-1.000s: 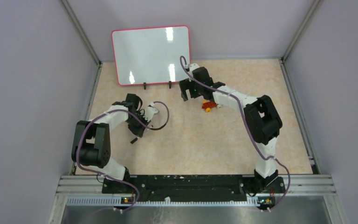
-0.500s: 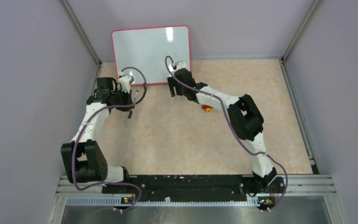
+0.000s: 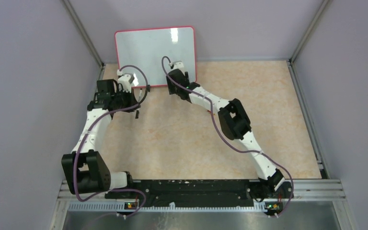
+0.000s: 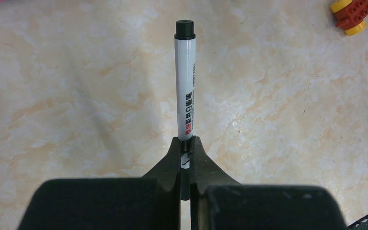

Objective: Write a sentence on the whiteboard
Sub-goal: Move the whiteboard to the center of the board.

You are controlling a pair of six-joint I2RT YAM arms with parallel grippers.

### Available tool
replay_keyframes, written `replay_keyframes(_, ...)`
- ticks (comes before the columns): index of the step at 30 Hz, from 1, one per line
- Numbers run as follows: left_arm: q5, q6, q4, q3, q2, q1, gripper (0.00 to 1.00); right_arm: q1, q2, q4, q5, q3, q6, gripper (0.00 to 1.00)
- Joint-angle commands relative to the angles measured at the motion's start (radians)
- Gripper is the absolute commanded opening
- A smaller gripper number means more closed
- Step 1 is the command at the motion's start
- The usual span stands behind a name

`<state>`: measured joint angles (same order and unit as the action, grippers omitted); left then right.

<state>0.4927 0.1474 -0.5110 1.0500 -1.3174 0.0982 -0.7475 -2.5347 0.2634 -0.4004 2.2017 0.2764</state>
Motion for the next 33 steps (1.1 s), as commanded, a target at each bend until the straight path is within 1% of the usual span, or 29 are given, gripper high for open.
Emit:
replay_keyframes(1,0.030,-0.025,0.049,-0.008,0.037,0.008,0.00,-0.007,-0.050,0.036,-0.036,0.109,0.023,0.61)
replay_keyframes(3,0.033,-0.026,0.050,-0.008,0.037,0.009,0.00,-0.010,-0.063,0.036,-0.043,0.124,0.026,0.59)
replay_keyframes(8,0.033,-0.028,0.052,-0.007,0.034,0.011,0.00,-0.010,-0.085,0.026,-0.056,0.144,0.022,0.49)
replay_keyframes(13,0.042,-0.036,0.043,0.009,0.038,0.014,0.00,-0.010,-0.109,-0.004,-0.091,0.152,-0.003,0.37)
replay_keyframes(18,0.044,-0.036,0.023,0.031,0.044,0.014,0.00,-0.003,-0.121,-0.023,-0.092,0.154,-0.014,0.33)
replay_keyframes(20,0.043,-0.036,0.023,0.031,0.048,0.015,0.00,-0.003,-0.119,-0.026,-0.094,0.155,-0.020,0.28)
replay_keyframes(23,0.041,-0.034,0.022,0.030,0.053,0.013,0.00,-0.003,-0.104,-0.023,-0.094,0.140,-0.033,0.16)
replay_keyframes(24,0.040,-0.033,0.022,0.029,0.052,0.014,0.00,-0.003,-0.091,-0.025,-0.092,0.123,-0.037,0.12)
replay_keyframes(26,0.043,-0.029,0.019,0.032,0.052,0.014,0.00,-0.001,-0.057,-0.035,-0.064,0.069,-0.059,0.00)
replay_keyframes(28,0.048,-0.025,0.015,0.035,0.051,0.015,0.00,0.001,-0.006,-0.048,-0.051,-0.009,-0.066,0.00)
replay_keyframes(33,0.066,-0.013,0.004,0.044,0.055,0.014,0.00,0.009,0.168,-0.136,-0.022,-0.283,-0.089,0.00)
